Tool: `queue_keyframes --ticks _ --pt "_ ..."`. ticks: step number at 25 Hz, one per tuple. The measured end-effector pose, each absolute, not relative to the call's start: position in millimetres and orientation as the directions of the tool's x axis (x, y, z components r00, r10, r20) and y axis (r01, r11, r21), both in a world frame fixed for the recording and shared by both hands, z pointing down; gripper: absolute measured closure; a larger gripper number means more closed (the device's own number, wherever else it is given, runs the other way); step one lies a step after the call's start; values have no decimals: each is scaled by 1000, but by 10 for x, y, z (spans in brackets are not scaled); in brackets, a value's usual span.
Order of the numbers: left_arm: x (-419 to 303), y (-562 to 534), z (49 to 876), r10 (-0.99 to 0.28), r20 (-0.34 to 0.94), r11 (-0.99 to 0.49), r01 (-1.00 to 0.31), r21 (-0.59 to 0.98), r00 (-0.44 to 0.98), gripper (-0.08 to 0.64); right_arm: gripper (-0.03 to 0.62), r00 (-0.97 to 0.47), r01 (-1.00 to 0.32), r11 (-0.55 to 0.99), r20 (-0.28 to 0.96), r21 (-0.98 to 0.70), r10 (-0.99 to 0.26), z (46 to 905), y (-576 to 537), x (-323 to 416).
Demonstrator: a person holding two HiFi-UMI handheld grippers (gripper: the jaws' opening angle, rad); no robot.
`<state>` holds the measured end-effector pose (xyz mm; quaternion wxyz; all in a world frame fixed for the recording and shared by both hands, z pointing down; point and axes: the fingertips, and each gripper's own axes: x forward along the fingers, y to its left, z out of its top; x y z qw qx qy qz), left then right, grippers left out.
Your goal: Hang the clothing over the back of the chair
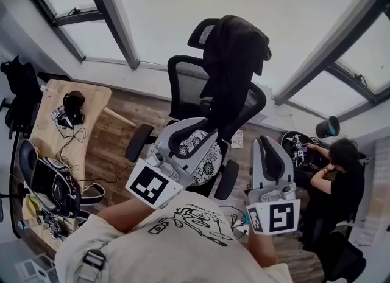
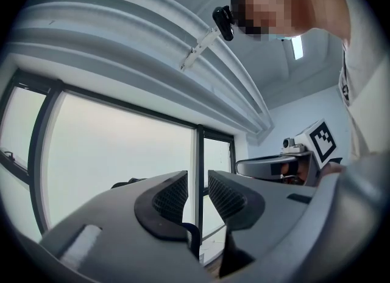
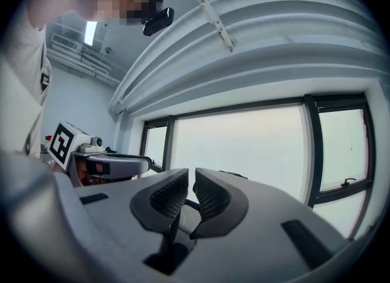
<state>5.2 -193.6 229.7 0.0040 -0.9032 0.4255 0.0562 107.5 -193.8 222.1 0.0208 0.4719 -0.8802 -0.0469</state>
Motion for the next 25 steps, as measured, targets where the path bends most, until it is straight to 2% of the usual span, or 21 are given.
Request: queue_keyframes --ticks 25 --pt "-56 -1872 2391 -764 -79 -645 -762 59 641 460 575 -545 -834 543 16 101 -839 2293 -1837 990"
